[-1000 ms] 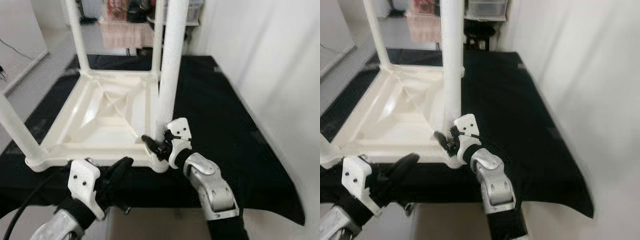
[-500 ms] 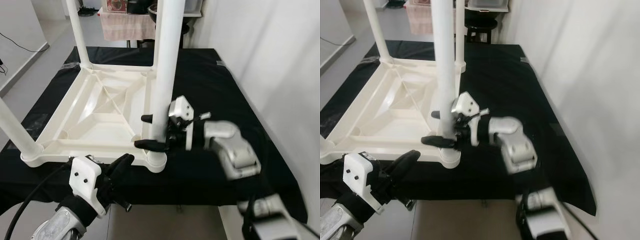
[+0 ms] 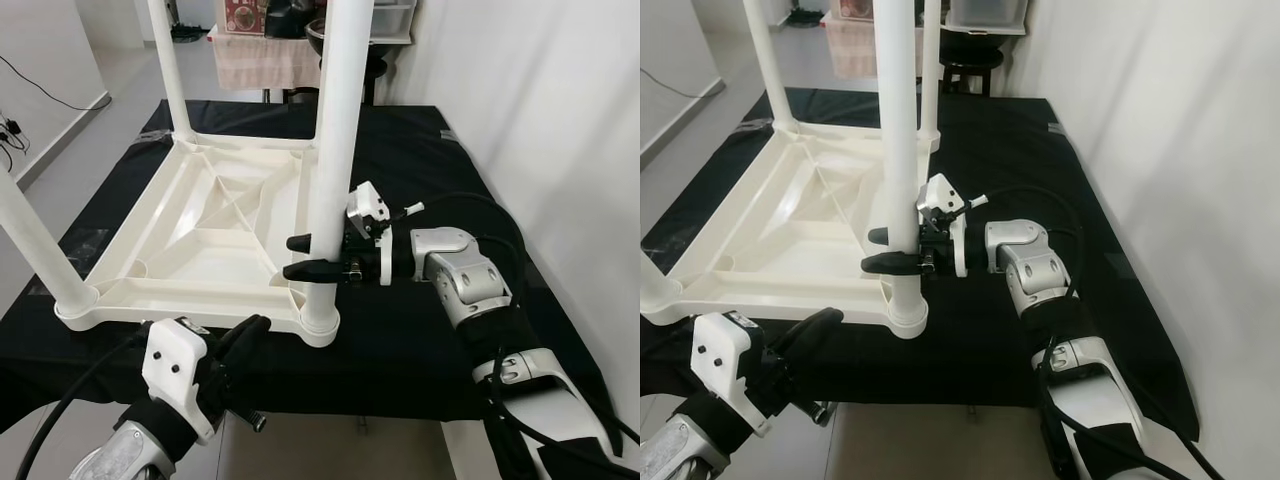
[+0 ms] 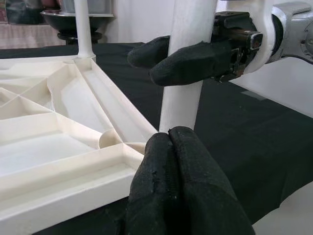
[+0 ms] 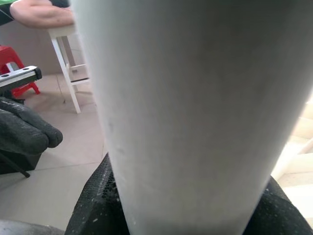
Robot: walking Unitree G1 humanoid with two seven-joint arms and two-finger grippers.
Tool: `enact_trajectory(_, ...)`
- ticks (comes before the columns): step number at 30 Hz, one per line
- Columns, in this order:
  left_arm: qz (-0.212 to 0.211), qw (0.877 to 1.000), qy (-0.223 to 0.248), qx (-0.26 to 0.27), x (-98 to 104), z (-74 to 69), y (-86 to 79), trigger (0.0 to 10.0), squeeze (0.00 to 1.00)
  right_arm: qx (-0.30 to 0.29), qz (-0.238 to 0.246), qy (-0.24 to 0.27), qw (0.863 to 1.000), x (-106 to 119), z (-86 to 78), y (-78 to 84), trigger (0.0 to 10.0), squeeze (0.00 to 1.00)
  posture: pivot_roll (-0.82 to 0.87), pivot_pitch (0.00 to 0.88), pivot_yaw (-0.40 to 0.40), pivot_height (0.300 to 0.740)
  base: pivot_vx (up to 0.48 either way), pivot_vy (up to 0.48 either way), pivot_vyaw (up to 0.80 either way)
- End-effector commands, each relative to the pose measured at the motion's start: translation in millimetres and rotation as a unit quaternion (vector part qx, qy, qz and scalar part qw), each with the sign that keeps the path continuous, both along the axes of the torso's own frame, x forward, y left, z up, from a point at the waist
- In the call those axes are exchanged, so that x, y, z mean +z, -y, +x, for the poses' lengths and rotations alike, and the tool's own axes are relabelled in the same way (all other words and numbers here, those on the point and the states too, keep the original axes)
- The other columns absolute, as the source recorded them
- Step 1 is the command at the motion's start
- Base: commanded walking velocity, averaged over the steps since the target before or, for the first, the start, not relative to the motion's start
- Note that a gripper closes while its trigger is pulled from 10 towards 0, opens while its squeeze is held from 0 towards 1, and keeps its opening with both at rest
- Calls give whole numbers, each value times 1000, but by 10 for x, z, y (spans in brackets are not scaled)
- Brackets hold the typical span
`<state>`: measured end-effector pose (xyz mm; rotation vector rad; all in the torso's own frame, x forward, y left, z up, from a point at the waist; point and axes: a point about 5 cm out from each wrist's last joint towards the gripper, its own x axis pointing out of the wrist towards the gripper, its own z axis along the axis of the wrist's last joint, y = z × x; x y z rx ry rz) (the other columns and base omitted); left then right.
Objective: Building children table
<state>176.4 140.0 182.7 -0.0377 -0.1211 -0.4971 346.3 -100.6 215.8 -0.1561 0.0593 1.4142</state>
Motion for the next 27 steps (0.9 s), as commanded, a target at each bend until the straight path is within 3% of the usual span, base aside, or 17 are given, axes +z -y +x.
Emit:
enact_trajectory(1, -1, 1000, -4, 1, -6, -22, 9, 10000, 0, -18, -1, -19, 1000, -99, -61, 102, 0, 0, 73, 86, -82, 740, 0, 0, 0)
enact_trajectory(6, -1, 1000, -3, 2, 2, -25, 0, 10000, 0, -58, 2, -16, 998, -153, -137, 164, 0, 0, 68, 95, -86, 740, 0, 0, 0)
enact_trajectory(7, 0, 1000, -2, 3, 6, -27, -11, 10000, 0, -138, 6, -24, 990, -244, -182, 113, 0, 0, 61, 104, -90, 740, 0, 0, 0)
enact_trajectory(8, 0, 1000, -2, 3, 6, -27, -11, 10000, 0, -138, 6, -24, 990, -244, -182, 113, 0, 0, 61, 104, -90, 740, 0, 0, 0)
enact_trajectory(9, 0, 1000, -1, 3, 14, -25, -30, 10000, 0, -291, 13, -46, 955, -407, -294, 10, 0, 0, 47, 112, -73, 740, 0, 0, 0)
enact_trajectory(11, 2, 1000, -1, 3, 22, -12, -59, 10000, 0, -457, 11, -91, 885, -644, -610, -70, 0, 0, 38, 111, -56, 740, 0, 0, 0)
enact_trajectory(13, 2, 1000, -1, 3, 20, -3, -63, 10000, 0, -458, -5, -84, 885, -699, -666, -124, 0, 0, 31, 106, -52, 740, 0, 0, 0)
enact_trajectory(15, 1, 1000, -1, 1, 19, 10, -61, 10000, 0, -441, -13, -71, 895, -701, -640, -174, 0, 0, 38, 100, -56, 740, 0, 0, 0)
enact_trajectory(17, 0, 1000, -1, -1, 13, 26, -52, 10000, 0, -426, -19, -53, 903, -670, -548, -219, 0, 0, 49, 92, -71, 740, 0, 0, 0)
enact_trajectory(20, 1, 1000, 1, 2, 13, 29, -41, 10000, 0, -426, -14, -44, 903, -612, -452, -244, 0, 0, 51, 91, -77, 740, 0, 0, 0)
enact_trajectory(21, 1, 1000, 2, 6, 13, 29, -41, 10000, 0, -426, -13, -40, 904, -587, -426, -252, 1569, 0, 51, 91, -77, 740, 0, 0, 0)
enact_trajectory(22, 1, 1000, 2, 6, 13, 29, -41, 10000, 0, -426, -13, -40, 904, -587, -426, -252, 1569, 0, 51, 91, -77, 740, 0, 0, 0)
enact_trajectory(23, 1, 1000, 4, 9, 14, 31, -40, 10000, 0, -408, 1, -39, 912, -546, -400, -271, 10000, 0, 49, 88, -80, 740, 0, 0, 0)
enact_trajectory(24, 1, 1000, 4, 9, 14, 31, -40, 10000, 0, -408, 1, -39, 912, -546, -400, -271, 10000, 0, 49, 88, -80, 740, 0, 0, 0)
enact_trajectory(25, 1, 1000, 4, 10, 13, 37, -40, 10000, 0, -388, 11, -38, 921, -480, -397, -298, 10000, 855, 42, 83, -79, 740, 0, 0, 0)
enact_trajectory(26, 0, 1000, 4, 10, 12, 41, -39, 10000, 0, -371, 23, -36, 928, -413, -386, -311, 10000, 1000, 42, 83, -79, 740, 0, 0, 0)
enact_trajectory(27, -1, 1000, 4, 10, 11, 43, -39, 10000, 0, -353, 33, -33, 934, -352, -373, -322, 10000, 1000, 42, 83, -79, 740, 0, 0, 0)
